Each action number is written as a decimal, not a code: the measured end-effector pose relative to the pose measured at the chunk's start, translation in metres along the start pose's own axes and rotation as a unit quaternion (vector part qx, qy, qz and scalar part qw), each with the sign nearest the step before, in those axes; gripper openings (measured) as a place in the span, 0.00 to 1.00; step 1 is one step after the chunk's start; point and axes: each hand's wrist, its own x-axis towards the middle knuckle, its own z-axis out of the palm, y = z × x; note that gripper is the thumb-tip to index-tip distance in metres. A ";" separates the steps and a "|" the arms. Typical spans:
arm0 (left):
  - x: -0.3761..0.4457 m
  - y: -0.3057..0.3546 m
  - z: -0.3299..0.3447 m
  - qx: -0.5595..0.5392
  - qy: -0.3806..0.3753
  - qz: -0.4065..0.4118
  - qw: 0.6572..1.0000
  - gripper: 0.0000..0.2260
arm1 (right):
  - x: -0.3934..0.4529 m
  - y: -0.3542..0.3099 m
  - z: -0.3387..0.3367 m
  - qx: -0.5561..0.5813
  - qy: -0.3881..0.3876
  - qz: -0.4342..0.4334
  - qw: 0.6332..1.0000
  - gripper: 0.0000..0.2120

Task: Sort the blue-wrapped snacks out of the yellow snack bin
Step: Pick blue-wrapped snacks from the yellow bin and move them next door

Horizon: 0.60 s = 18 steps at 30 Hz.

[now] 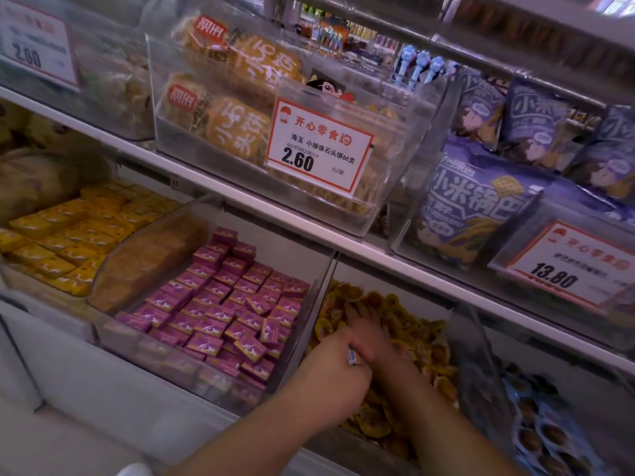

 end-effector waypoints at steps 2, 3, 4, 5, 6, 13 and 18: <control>0.000 -0.001 0.000 -0.008 -0.008 0.001 1.000 0.11 | 0.008 0.003 0.001 -0.004 -0.017 -0.028 0.999 0.39; 0.000 -0.002 -0.001 -0.010 -0.009 0.003 1.000 0.11 | 0.011 0.005 0.000 -0.008 -0.025 -0.038 0.999 0.42; 0.000 -0.003 -0.001 -0.008 -0.007 0.007 1.000 0.11 | 0.013 0.007 -0.002 -0.012 -0.032 -0.045 0.998 0.44; 0.000 -0.003 -0.002 -0.006 -0.002 0.012 1.000 0.12 | 0.015 0.008 -0.004 -0.014 -0.034 -0.048 0.998 0.46; 0.000 -0.002 -0.003 -0.009 0.003 0.015 1.000 0.12 | 0.016 0.009 -0.007 -0.013 -0.029 -0.046 0.998 0.46; 0.004 0.001 0.000 -0.022 0.015 0.020 0.999 0.15 | 0.018 0.005 -0.035 0.049 -0.096 -0.061 0.992 0.33; 0.005 -0.001 0.002 -0.012 0.006 0.023 1.000 0.10 | 0.018 0.000 -0.036 0.344 -0.123 -0.056 0.929 0.11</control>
